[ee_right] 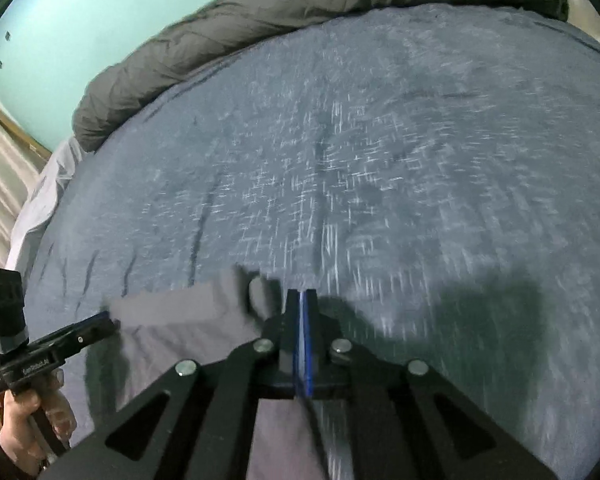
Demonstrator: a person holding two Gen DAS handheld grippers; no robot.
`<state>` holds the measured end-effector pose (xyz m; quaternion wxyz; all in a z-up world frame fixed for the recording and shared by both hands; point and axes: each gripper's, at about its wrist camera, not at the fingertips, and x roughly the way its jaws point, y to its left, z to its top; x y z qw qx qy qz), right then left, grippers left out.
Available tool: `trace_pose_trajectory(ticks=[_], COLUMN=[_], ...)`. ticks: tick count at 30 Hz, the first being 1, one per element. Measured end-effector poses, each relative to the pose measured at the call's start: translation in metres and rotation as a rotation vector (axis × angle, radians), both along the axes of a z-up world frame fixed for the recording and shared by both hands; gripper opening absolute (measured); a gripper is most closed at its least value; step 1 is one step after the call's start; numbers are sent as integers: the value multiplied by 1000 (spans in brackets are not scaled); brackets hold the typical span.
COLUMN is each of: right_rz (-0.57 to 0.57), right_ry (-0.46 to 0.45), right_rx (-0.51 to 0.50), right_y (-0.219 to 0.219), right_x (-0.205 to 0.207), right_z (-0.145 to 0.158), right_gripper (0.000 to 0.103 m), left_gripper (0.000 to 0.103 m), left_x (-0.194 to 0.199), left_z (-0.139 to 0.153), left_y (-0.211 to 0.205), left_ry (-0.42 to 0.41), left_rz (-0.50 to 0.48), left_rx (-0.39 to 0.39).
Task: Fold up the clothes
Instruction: 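Open both grippers and release the folded grey garment onto the bed, then grasp the grey garment's leg end with the right gripper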
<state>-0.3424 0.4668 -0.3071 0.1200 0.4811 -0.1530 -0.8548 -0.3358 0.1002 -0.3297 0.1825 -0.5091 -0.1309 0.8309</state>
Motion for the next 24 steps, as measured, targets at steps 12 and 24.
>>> trace_pose_trajectory(ticks=[12, 24], right_rz=[-13, -59], right_ry=[-32, -128], right_rx=[-66, -182], right_y=[21, 3], right_x=[115, 191], right_z=[8, -14], right_gripper=[26, 26], left_gripper=[47, 46], left_x=[134, 170], left_z=[-2, -2], left_y=[22, 42], left_ry=[-94, -48], left_rz=[-111, -92], left_rx=[-19, -11])
